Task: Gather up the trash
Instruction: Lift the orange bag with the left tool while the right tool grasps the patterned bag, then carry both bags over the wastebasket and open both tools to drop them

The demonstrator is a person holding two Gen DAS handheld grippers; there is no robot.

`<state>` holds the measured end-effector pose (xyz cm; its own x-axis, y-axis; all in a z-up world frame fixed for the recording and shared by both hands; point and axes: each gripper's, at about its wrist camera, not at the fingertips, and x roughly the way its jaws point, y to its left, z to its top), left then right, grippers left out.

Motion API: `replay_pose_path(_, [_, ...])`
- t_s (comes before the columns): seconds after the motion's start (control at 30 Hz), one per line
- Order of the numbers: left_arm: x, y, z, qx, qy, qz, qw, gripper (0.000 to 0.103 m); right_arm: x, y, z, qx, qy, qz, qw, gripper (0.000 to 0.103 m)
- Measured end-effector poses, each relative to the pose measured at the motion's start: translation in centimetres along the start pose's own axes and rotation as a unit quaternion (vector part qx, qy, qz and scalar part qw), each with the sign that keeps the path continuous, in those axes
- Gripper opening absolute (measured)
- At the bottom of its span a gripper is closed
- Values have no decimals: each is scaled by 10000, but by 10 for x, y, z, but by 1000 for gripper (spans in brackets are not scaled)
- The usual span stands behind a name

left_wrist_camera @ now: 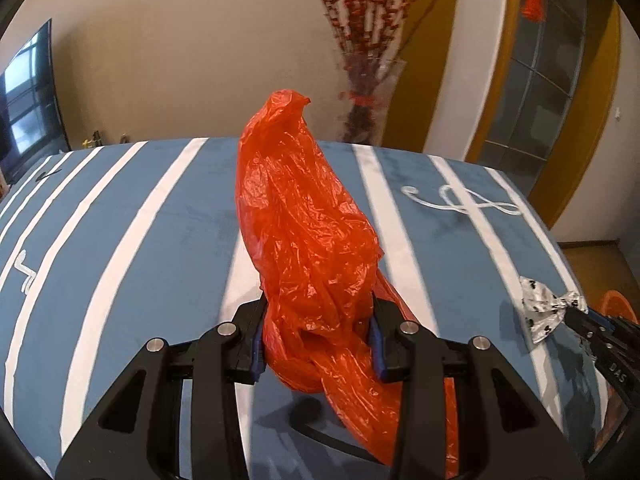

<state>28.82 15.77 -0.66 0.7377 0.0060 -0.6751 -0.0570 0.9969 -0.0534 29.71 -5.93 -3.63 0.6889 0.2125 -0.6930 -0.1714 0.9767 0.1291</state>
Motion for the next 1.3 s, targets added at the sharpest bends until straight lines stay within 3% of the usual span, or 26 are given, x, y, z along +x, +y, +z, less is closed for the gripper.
replay_pose_path(0.27, [-30,-49,-15,266,-46,-434,9987,39,-78,-34,-25,386,-491,-176,9979,18])
replay_pose_path(0.73, [-78,-143,-42,831,-153,-1280,9882,39,-185,-97,-75,888,-1169,-1045,9836,18])
replay_pose_path(0.93, [-92,-193,-57,1123,-95,-1742,9782,39,-213,-126,-90,1200,-1369,-1420,9730,18])
replay_pose_path(1.3, [-94,-261,-72,1583,-7,-2210,9623,39,-228,-169,-108,1536,-1518,-1942,9569,18])
